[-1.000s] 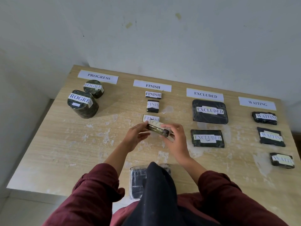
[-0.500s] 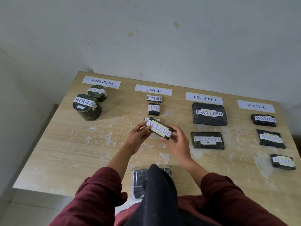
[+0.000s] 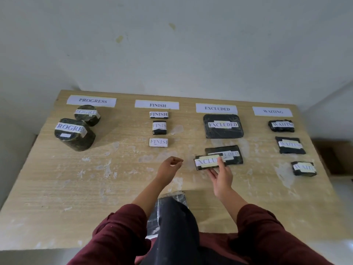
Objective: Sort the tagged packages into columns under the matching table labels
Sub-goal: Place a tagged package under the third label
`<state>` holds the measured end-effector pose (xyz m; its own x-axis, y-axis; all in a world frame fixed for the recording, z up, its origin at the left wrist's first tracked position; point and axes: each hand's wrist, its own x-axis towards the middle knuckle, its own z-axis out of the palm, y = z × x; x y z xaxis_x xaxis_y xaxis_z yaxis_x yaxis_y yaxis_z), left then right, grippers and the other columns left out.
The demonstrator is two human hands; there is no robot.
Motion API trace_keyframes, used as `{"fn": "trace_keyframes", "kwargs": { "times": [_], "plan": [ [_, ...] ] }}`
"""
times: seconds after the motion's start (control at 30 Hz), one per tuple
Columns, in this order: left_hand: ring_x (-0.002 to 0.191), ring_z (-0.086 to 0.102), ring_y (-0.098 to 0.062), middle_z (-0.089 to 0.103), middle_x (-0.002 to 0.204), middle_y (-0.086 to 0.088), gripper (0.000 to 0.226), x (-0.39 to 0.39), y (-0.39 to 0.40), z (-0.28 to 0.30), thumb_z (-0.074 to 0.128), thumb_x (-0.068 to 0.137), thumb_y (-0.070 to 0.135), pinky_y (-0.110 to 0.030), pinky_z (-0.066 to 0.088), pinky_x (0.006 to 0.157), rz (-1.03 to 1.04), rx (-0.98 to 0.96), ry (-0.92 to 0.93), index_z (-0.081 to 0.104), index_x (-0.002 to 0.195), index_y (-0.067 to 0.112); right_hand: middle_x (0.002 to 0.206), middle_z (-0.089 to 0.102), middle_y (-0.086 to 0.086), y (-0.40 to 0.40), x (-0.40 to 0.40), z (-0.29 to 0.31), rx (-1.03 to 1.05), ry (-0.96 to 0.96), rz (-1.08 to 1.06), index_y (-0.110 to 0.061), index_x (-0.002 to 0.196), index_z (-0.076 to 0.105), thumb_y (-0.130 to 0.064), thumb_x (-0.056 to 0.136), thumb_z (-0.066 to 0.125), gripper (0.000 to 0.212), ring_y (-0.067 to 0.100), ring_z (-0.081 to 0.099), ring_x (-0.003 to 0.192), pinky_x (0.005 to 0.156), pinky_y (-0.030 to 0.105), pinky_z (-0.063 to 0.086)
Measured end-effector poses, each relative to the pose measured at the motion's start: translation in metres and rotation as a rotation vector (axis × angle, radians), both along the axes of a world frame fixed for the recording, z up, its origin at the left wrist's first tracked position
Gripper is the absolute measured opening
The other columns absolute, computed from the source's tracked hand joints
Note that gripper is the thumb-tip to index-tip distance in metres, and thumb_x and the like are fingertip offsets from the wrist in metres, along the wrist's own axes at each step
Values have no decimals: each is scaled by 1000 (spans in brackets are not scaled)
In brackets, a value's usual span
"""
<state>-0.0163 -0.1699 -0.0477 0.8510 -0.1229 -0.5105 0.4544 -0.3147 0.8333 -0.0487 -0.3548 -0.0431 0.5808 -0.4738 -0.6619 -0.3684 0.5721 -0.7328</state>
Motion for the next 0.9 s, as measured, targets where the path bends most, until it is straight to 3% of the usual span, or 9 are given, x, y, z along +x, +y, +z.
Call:
{"fn": "trace_keyframes", "kwargs": {
  "times": [0.07,0.2,0.27,0.37,0.5,0.67,0.73,0.8,0.9],
  "plan": [
    [98,60,-21,64,113,-9,22,1,-24,-6,59,91,21,-27,45,79,-110,105,-73,63,111,12,101,62,12,-25,-16,-7,-54,45,-85,-2,118,52,-27,93,63,37,30,61,104,89,42,53],
    [120,50,-26,51,134,-10,45,2,-63,-14,64,87,26,-35,42,99,-396,294,-219,50,130,17,108,60,18,-64,-46,-16,-73,117,-216,0,129,48,-27,91,66,49,30,62,102,89,43,55],
    [134,37,-27,39,147,-7,58,3,-78,-17,63,88,29,-39,35,109,-524,387,-314,40,141,20,102,63,17,-77,-56,-22,-67,137,-223,0,126,50,-27,92,64,46,28,64,93,83,42,56],
    [142,24,-27,20,158,-3,68,10,-98,-20,60,90,30,-45,29,113,-650,497,-391,25,149,26,109,65,22,-90,-66,-32,-71,155,-179,2,127,50,-30,91,65,50,28,66,95,71,34,58],
    [146,16,-23,9,161,2,59,22,-115,-29,48,97,29,-45,21,115,-761,637,-435,21,150,30,80,59,13,-96,-71,-40,-99,197,-126,8,119,53,-28,90,67,48,18,58,67,66,28,56],
    [145,17,-23,10,161,2,54,26,-127,-35,41,100,24,-44,22,113,-776,686,-480,22,150,31,114,62,19,-103,-68,-38,-142,161,-70,1,122,52,-24,88,70,46,22,65,98,70,24,60],
    [144,19,-24,13,161,1,52,27,-131,-36,41,100,23,-44,23,113,-758,692,-502,25,149,31,116,62,13,-103,-67,-37,-338,216,20,-9,117,58,-35,84,72,45,22,64,103,81,33,59],
    [144,20,-24,17,160,0,51,27,-133,-36,41,99,22,-44,23,113,-733,684,-515,28,148,31,125,47,4,-101,-70,-34,-644,315,127,-20,120,57,-46,76,76,54,18,51,111,94,37,50],
    [144,21,-22,21,159,1,50,23,-130,-34,42,98,22,-44,22,114,-675,633,-509,31,147,28,137,37,7,-96,-77,-32,-1109,320,353,-27,130,51,-53,69,78,71,23,39,123,100,43,39]
  ]
}}
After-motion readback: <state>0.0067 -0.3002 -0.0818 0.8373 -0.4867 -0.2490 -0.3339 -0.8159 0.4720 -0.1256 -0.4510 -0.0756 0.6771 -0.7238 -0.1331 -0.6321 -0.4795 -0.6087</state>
